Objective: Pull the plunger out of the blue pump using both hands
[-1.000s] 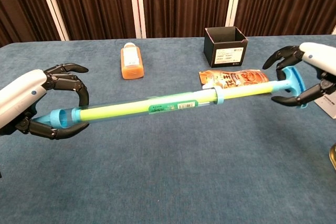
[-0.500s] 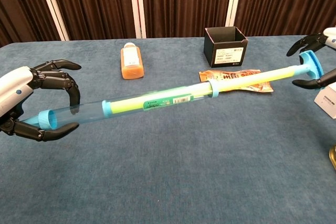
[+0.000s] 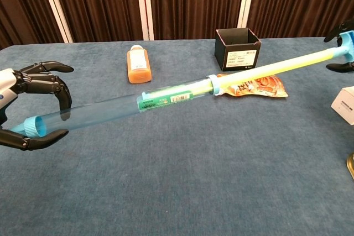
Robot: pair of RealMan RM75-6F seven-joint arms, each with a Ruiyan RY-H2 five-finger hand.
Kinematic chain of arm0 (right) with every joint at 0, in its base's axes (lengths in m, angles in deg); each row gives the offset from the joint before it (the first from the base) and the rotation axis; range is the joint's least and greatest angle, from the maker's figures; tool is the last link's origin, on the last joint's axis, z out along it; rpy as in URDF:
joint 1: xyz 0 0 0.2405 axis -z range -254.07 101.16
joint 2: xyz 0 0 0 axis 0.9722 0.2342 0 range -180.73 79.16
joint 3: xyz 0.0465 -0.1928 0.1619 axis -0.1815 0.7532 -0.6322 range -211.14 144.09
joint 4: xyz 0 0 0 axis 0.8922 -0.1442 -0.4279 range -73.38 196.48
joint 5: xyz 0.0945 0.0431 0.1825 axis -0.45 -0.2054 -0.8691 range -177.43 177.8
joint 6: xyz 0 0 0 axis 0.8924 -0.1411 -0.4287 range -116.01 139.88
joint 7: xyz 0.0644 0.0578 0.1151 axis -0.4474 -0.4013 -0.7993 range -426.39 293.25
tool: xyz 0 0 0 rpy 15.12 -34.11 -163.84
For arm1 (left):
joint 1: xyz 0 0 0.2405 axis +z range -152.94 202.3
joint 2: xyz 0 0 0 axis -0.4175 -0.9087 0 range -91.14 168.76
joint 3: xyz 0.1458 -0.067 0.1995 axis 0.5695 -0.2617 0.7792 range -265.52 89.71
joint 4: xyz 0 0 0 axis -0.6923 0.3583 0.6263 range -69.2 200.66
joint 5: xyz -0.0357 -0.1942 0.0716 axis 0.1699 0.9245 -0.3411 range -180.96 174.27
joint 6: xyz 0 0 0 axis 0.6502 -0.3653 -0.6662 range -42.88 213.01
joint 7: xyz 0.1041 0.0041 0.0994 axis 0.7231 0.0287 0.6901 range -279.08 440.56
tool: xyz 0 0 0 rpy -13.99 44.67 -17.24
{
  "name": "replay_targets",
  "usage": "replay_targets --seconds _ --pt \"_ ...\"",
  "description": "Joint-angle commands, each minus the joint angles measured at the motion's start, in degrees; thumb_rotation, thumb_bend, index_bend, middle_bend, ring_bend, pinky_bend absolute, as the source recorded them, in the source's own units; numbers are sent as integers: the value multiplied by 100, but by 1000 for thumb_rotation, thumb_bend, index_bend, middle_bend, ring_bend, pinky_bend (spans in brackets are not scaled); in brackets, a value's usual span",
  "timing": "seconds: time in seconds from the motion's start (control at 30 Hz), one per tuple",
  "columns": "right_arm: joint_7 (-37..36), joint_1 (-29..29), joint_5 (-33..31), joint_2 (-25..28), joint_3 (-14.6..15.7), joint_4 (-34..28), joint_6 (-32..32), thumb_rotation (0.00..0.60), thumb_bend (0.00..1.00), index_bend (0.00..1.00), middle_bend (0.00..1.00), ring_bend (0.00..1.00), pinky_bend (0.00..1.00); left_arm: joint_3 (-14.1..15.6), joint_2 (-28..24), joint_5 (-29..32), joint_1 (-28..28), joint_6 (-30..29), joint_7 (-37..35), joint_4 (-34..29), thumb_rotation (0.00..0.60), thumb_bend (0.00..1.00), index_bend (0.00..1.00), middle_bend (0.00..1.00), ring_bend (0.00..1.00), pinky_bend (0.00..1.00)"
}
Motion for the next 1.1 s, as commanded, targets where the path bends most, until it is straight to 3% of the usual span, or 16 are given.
replay_targets --seconds 0.03,0.7,1.1 --pt "-2 -31 -86 30 -57 80 -59 600 284 772 275 129 96 5 -30 -11 25 -19 -8 6 600 599 715 570 409 160" --pt "101 -312 -771 60 -448 706 -537 600 281 776 278 140 96 69 -266 -83 276 -203 -20 98 600 599 716 570 409 160" --pt "138 -425 -975 -59 -499 1118 -744 600 281 777 279 142 96 36 -195 -84 282 -141 -5 171 600 599 715 570 409 160"
